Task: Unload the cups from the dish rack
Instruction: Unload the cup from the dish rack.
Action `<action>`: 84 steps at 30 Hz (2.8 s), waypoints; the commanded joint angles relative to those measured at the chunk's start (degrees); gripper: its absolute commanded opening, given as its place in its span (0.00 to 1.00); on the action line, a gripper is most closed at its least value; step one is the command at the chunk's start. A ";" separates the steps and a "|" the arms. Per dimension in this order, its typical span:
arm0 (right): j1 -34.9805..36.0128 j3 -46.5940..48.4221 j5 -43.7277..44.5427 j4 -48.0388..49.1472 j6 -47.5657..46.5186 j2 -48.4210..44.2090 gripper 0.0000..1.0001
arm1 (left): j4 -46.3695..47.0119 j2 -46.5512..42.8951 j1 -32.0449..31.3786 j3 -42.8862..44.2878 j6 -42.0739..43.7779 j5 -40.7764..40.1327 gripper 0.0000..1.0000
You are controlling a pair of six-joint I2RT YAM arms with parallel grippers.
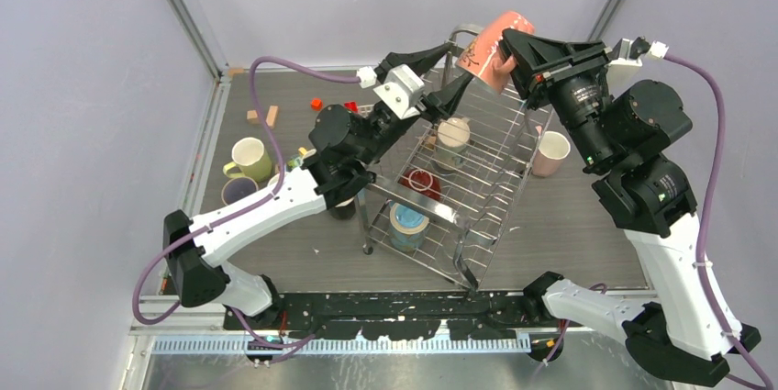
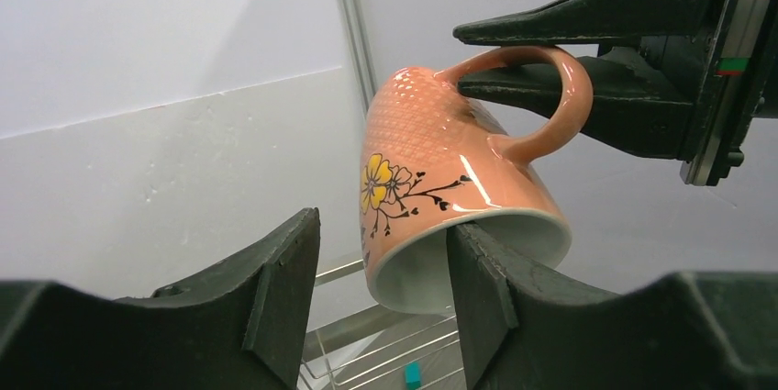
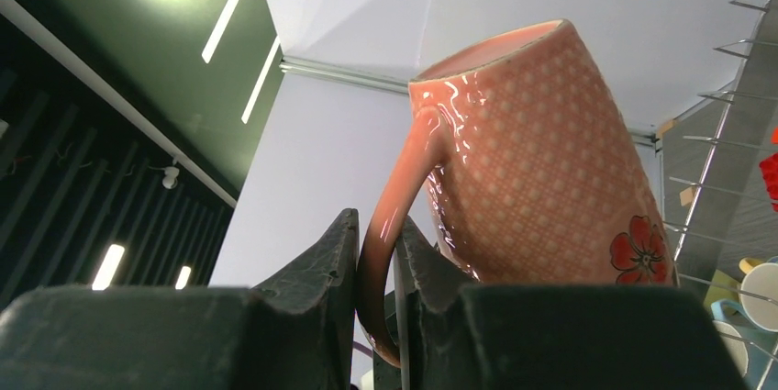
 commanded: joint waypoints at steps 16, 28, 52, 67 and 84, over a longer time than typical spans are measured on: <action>0.16 -0.61 -2.45 12.74 3.35 -0.56 0.01 | 1.69 3.24 -0.30 3.63 3.07 -2.22 0.48; 0.16 -7.82 -2.41 27.55 8.94 0.20 0.01 | 0.05 1.76 -0.50 3.32 4.23 -5.49 0.46; 1.38 -8.97 -3.58 34.05 14.14 2.01 0.01 | 0.14 2.53 -0.47 6.11 5.46 -7.16 0.39; 1.72 -9.40 -4.02 33.88 14.23 1.96 0.01 | -0.58 3.81 -0.45 8.53 4.91 -6.81 0.01; 1.73 -11.47 -3.33 30.45 12.02 1.06 0.44 | 1.46 2.35 -0.52 9.85 -1.51 -13.48 0.00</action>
